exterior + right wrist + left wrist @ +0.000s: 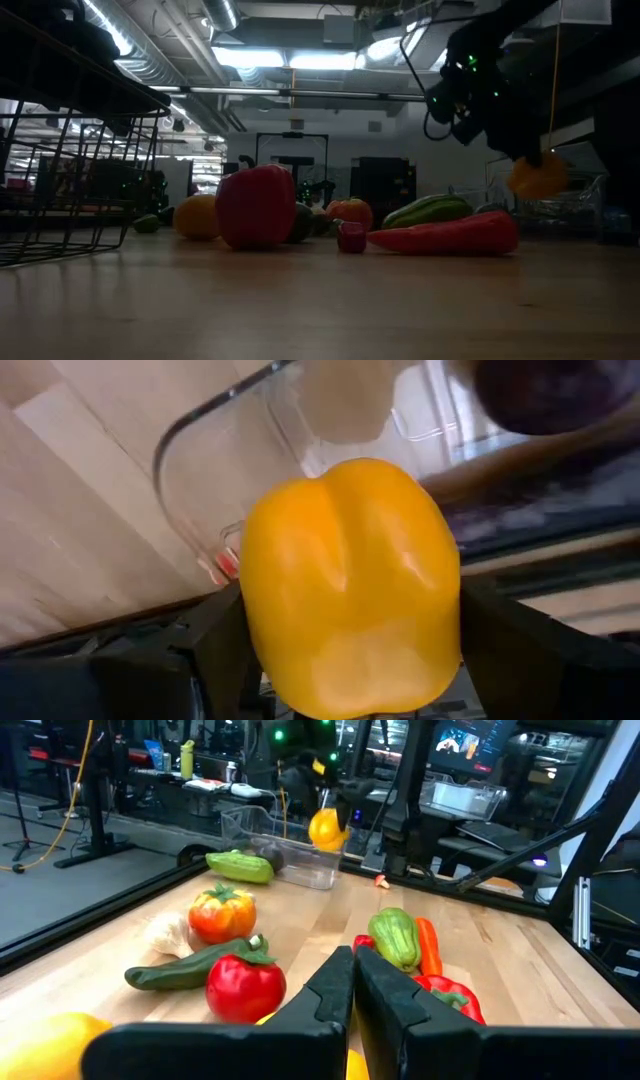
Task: Sort produce into baskets
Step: Put the yellow bell pepper into the transparent bin, then put the green chayote into the transparent bin
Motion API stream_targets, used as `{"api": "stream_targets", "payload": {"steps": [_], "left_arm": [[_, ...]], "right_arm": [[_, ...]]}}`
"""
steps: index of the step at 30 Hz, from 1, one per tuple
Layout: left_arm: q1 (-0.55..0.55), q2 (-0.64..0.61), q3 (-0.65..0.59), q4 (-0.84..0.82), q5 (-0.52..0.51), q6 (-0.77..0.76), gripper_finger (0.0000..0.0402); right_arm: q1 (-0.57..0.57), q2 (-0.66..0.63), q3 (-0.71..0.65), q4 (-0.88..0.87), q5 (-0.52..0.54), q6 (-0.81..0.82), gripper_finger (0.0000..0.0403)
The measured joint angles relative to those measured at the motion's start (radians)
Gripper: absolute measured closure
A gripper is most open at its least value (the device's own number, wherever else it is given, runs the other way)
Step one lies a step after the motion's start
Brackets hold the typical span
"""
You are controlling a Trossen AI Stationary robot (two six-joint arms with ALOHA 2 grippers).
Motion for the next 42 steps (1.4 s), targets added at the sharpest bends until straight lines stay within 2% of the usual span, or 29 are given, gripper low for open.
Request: {"api": "stream_targets", "payload": {"steps": [14, 22, 31, 33, 42], "left_arm": [[0.000, 0.000, 0.000, 0.000, 0.000, 0.000, 0.0391], [0.000, 0.000, 0.000, 0.000, 0.000, 0.000, 0.0391], [0.000, 0.000, 0.000, 0.000, 0.000, 0.000, 0.0391], [0.000, 0.000, 0.000, 0.000, 0.000, 0.000, 0.0391], [0.000, 0.000, 0.000, 0.000, 0.000, 0.000, 0.0391]], "right_arm": [[-0.078, 0.000, -0.181, 0.184, -0.080, -0.054, 0.0113], [-0.077, 0.000, -0.181, 0.213, -0.080, -0.071, 0.0105], [-0.077, 0.000, -0.181, 0.197, -0.090, -0.088, 0.0016], [-0.077, 0.000, -0.180, 0.183, -0.092, -0.087, 0.0007], [-0.077, 0.001, -0.057, 0.068, -0.145, -0.067, 0.0031]]}}
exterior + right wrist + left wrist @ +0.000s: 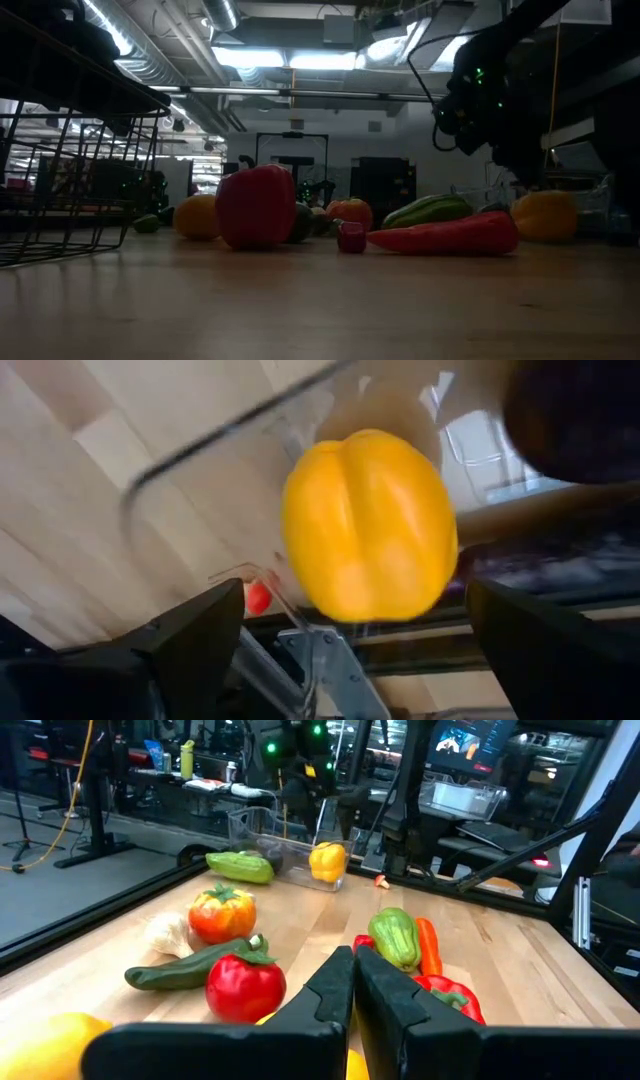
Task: Sort produce into baskets
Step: Put the green chayote into the transparent bin
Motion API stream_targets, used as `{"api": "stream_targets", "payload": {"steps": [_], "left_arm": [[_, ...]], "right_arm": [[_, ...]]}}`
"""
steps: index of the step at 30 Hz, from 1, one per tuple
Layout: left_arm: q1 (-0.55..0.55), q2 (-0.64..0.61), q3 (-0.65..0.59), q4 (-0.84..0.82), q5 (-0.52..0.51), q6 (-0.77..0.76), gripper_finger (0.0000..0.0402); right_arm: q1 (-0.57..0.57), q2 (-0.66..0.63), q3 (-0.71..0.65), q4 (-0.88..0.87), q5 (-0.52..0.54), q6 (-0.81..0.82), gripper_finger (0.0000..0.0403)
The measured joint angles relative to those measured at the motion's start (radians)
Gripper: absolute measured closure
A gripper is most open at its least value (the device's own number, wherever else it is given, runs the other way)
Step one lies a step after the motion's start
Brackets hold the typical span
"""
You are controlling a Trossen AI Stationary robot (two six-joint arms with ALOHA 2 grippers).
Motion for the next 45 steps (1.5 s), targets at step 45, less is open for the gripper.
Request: {"api": "stream_targets", "payload": {"steps": [45], "left_arm": [[0.000, 0.000, 0.000, 0.000, 0.000, 0.000, 0.0391]], "right_arm": [[0.436, 0.004, 0.307, 0.585, -0.319, 0.308, 0.0033]]}}
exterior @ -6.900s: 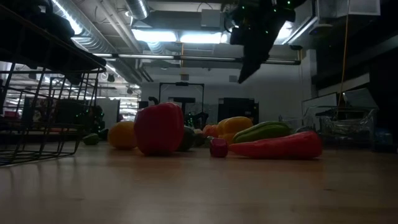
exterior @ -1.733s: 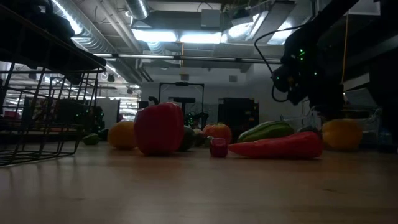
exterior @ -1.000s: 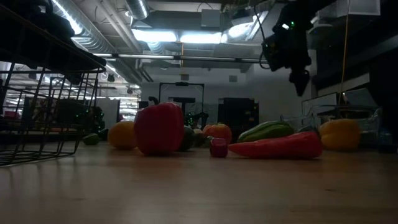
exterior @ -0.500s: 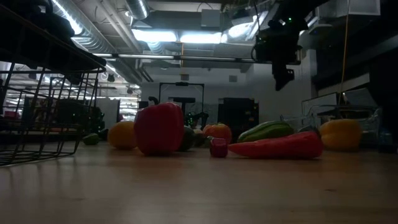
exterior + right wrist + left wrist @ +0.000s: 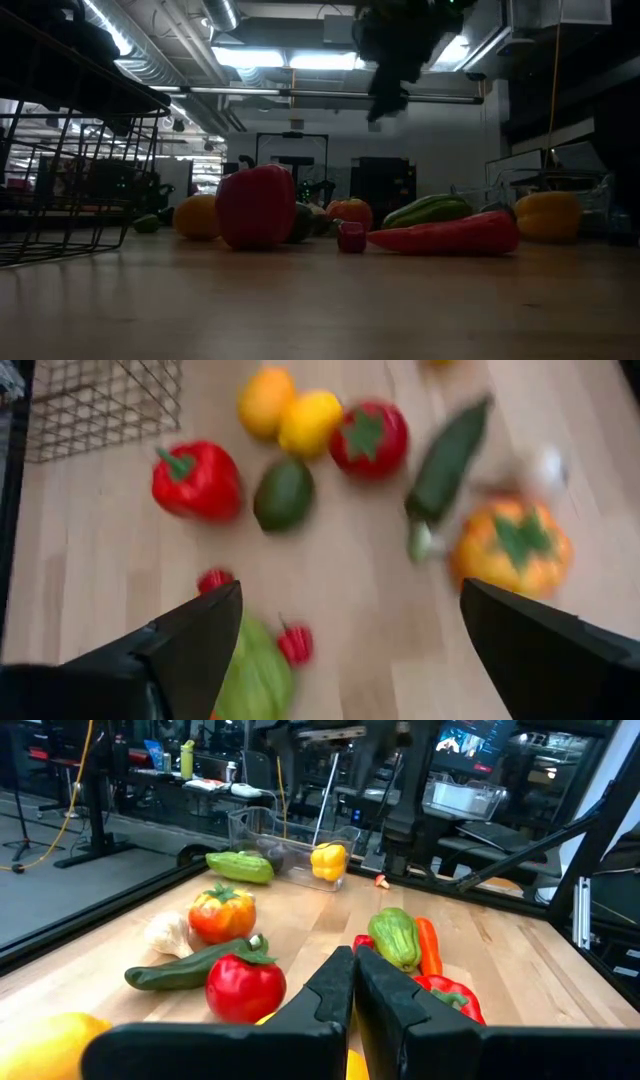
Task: Sort produce into baskets
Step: Put the green chayote into the transparent bin
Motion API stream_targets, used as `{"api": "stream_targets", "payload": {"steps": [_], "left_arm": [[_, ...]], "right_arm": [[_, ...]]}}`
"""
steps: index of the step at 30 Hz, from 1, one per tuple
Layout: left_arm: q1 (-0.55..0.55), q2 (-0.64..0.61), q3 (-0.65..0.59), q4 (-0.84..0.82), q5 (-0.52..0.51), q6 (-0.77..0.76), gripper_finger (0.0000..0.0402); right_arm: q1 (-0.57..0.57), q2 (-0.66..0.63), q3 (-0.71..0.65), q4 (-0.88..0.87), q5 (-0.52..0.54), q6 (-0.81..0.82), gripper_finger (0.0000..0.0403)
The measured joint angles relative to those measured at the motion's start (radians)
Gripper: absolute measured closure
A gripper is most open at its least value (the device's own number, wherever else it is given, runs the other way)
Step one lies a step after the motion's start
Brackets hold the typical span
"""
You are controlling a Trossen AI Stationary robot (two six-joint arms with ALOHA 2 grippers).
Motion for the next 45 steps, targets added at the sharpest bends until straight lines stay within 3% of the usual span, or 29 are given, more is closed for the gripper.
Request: {"api": "stream_targets", "payload": {"steps": [6, 9, 22, 45], "left_arm": [[0.000, 0.000, 0.000, 0.000, 0.000, 0.000, 0.0391], [0.000, 0.000, 0.000, 0.000, 0.000, 0.000, 0.0391], [0.000, 0.000, 0.000, 0.000, 0.000, 0.000, 0.0391], [0.000, 0.000, 0.000, 0.000, 0.000, 0.000, 0.0391]], "right_arm": [[0.173, 0.010, -0.001, 0.068, 0.226, 0.022, 0.0033], [0.239, 0.017, -0.002, 0.033, 0.275, 0.020, 0.0033], [0.379, 0.023, -0.169, -0.033, 0.284, -0.003, 0.0033], [0.379, 0.023, -0.436, 0.175, 0.298, 0.031, 0.0033]]}}
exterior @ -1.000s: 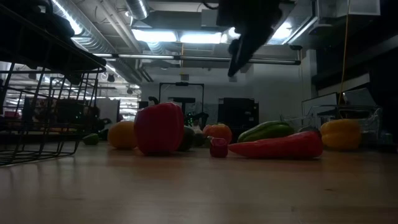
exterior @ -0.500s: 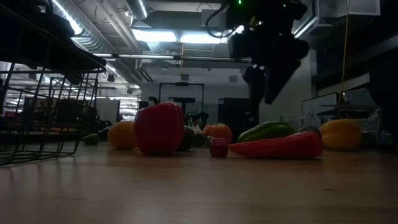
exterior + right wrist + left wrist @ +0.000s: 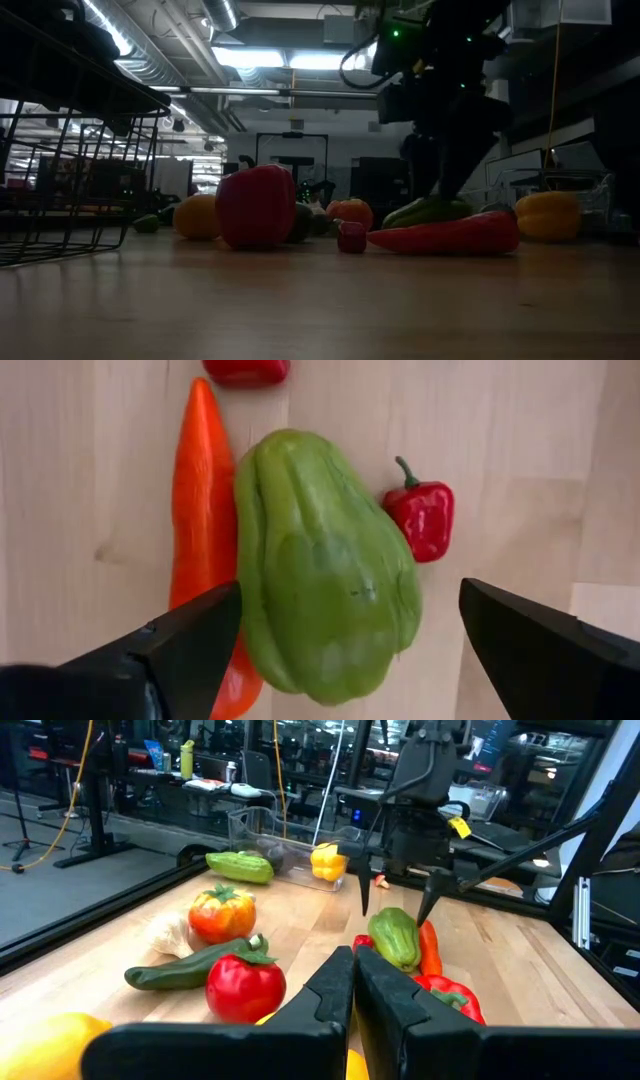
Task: Sort produce into baskets
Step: Put the green chayote into the transparent bin
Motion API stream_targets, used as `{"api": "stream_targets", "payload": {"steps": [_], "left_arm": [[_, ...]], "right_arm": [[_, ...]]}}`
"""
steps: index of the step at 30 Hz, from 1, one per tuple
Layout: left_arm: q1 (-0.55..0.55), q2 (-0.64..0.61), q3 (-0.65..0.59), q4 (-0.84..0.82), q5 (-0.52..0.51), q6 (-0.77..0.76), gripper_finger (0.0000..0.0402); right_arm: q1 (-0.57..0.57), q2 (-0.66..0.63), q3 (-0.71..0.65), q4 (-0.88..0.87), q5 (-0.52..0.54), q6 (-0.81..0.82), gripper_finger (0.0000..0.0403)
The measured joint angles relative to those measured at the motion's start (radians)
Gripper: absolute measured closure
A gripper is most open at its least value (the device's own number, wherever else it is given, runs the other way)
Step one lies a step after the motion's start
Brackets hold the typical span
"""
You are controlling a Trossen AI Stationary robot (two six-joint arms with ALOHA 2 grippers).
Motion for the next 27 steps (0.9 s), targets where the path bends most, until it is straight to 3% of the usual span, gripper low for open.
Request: {"api": "stream_targets", "payload": {"steps": [21, 27], "left_arm": [[0.000, 0.000, 0.000, 0.000, 0.000, 0.000, 0.0391], [0.000, 0.000, 0.000, 0.000, 0.000, 0.000, 0.0391]], "right_arm": [[0.000, -0.001, -0.092, 0.112, -0.019, -0.007, 0.0034], [0.000, -0.002, -0.097, 0.115, -0.020, -0.007, 0.0073]]}}
